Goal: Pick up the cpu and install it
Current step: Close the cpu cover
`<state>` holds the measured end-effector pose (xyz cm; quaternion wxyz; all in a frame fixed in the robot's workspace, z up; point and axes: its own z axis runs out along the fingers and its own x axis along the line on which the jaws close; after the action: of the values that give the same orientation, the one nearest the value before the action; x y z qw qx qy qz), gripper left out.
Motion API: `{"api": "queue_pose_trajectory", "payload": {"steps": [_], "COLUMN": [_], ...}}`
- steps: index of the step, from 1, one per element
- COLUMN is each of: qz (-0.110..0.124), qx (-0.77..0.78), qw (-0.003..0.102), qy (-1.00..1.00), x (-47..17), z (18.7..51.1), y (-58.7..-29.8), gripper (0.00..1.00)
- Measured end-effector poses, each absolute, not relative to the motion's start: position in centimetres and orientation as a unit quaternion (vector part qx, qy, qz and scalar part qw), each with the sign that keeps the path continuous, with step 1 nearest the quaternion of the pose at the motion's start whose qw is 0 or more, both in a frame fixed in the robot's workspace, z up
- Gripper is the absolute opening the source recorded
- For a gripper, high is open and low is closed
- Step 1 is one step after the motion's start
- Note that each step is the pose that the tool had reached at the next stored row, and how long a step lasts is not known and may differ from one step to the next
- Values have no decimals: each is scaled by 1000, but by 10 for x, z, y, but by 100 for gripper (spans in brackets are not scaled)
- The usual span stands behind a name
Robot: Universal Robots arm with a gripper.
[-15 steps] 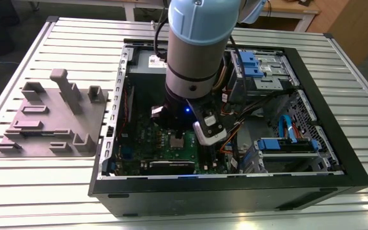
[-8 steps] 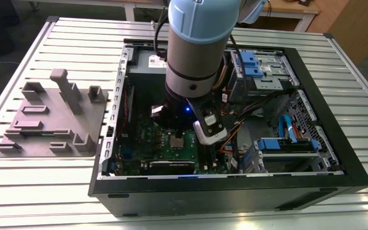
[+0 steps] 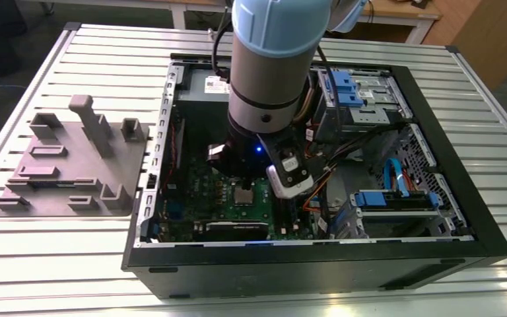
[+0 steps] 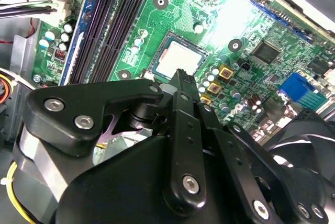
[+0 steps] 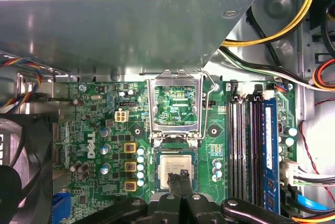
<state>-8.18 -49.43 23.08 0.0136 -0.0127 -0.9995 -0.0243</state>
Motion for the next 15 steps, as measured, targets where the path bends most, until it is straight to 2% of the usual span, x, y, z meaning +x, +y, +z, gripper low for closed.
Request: {"api": "queue_pose_trajectory", "payload": {"steps": [15], "qz": [-24], "qx": [-13], "qw": [14], "qy": [-1000], "x": [-82], "z": [237], "y": [-494], "gripper": [11]}}
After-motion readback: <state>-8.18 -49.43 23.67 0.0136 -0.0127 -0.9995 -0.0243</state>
